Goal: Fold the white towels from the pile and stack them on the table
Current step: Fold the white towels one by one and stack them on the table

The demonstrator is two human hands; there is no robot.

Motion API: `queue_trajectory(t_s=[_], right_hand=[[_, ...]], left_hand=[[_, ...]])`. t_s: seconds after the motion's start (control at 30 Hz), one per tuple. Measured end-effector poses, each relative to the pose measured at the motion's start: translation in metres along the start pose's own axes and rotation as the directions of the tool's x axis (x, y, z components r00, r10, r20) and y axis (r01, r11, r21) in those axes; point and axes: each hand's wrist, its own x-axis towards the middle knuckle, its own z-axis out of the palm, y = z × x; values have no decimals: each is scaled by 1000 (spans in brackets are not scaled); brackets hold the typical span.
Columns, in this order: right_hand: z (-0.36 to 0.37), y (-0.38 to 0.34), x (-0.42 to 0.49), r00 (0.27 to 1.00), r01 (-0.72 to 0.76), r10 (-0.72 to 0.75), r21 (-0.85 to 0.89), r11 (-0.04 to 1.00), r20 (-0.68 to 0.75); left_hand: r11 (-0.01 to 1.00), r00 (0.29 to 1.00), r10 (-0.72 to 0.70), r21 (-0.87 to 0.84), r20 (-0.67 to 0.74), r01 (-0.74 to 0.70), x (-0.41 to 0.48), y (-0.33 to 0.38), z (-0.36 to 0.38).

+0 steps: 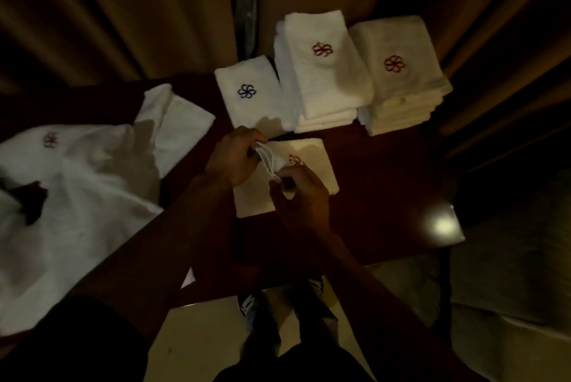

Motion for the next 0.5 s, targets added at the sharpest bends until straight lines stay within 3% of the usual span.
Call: queue_trajectory(t_s=[0.27,0.5], right_hand=[[66,-17,-17,984,14,1,-82,997,178],[93,-11,-28,957,5,24,-98,995,290]], left_hand=[[995,993,-86,-41,83,90,-31,-75,0],[993,991,-74,-83,107,84,-42,-95,1]])
